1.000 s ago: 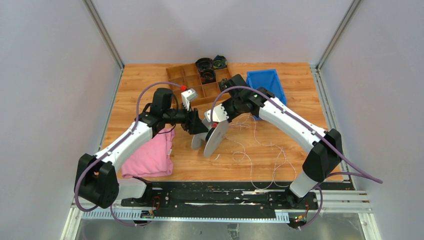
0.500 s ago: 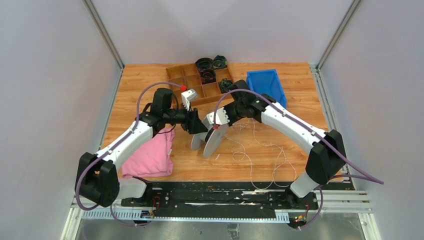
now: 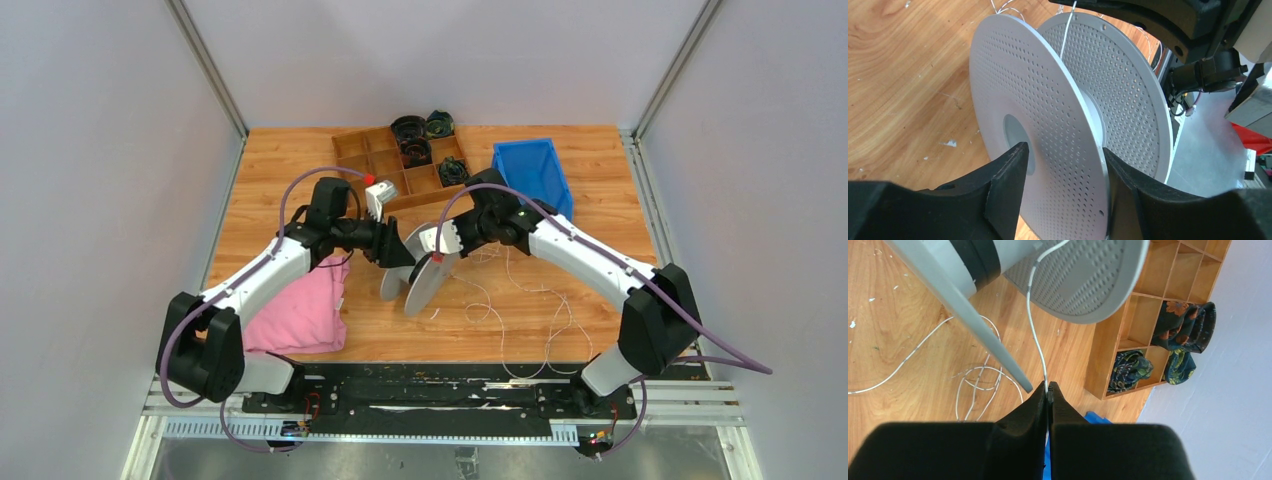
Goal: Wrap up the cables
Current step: Wrap the cable around the cable reel.
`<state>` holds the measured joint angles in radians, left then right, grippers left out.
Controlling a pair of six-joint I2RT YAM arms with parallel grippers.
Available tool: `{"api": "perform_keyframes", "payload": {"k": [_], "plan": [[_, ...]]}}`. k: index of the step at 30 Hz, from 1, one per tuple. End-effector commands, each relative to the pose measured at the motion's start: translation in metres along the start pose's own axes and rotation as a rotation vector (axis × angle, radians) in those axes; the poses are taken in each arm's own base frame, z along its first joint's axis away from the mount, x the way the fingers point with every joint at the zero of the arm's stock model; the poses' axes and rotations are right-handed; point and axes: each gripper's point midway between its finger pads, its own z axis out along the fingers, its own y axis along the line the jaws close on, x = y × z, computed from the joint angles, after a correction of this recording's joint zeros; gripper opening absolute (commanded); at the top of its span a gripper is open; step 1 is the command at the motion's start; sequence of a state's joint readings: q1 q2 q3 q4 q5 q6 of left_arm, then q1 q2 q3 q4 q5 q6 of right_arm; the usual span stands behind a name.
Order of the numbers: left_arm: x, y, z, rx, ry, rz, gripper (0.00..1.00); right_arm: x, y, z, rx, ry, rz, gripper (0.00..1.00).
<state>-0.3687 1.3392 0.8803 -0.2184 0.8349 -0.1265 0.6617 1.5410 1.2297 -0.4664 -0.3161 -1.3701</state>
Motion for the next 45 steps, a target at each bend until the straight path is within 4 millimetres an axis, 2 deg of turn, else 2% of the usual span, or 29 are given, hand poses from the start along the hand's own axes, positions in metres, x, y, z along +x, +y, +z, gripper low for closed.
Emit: {"api": "perform_keyframes", "payload": {"k": [1, 7, 12, 18, 21, 27, 36, 41, 45], "plan": [[-0.011, -0.004, -0.002, 0.023, -0.015, 0.019, 0.57, -0.007, -0.005, -0.003, 0.052, -0.045, -0.023, 0.01], [-0.013, -0.001, -0.004, -0.006, -0.019, 0.032, 0.57, -0.006, -0.006, -0.001, 0.075, -0.045, -0.014, 0.01], [-0.025, 0.007, -0.005, -0.066, -0.048, 0.03, 0.54, -0.008, -0.009, 0.0, 0.071, -0.043, -0.008, 0.01], [-0.048, 0.01, -0.005, -0.103, -0.089, -0.01, 0.57, -0.007, -0.01, 0.002, 0.051, -0.034, -0.007, 0.01], [-0.053, 0.01, -0.005, -0.112, -0.102, -0.013, 0.58, -0.007, -0.009, 0.002, 0.045, -0.032, -0.002, 0.01], [-0.05, 0.006, -0.005, -0.106, -0.106, -0.035, 0.61, -0.016, -0.012, 0.001, 0.034, -0.061, 0.034, 0.01], [-0.048, 0.0, -0.007, -0.11, -0.128, -0.025, 0.56, -0.025, 0.004, 0.014, -0.002, -0.074, 0.054, 0.01], [-0.044, 0.0, -0.007, -0.126, -0.111, -0.01, 0.56, -0.031, 0.001, 0.018, 0.013, -0.081, 0.083, 0.01], [-0.039, 0.002, -0.006, -0.149, -0.088, 0.013, 0.56, -0.029, 0.0, 0.02, 0.021, -0.063, 0.093, 0.01]]}}
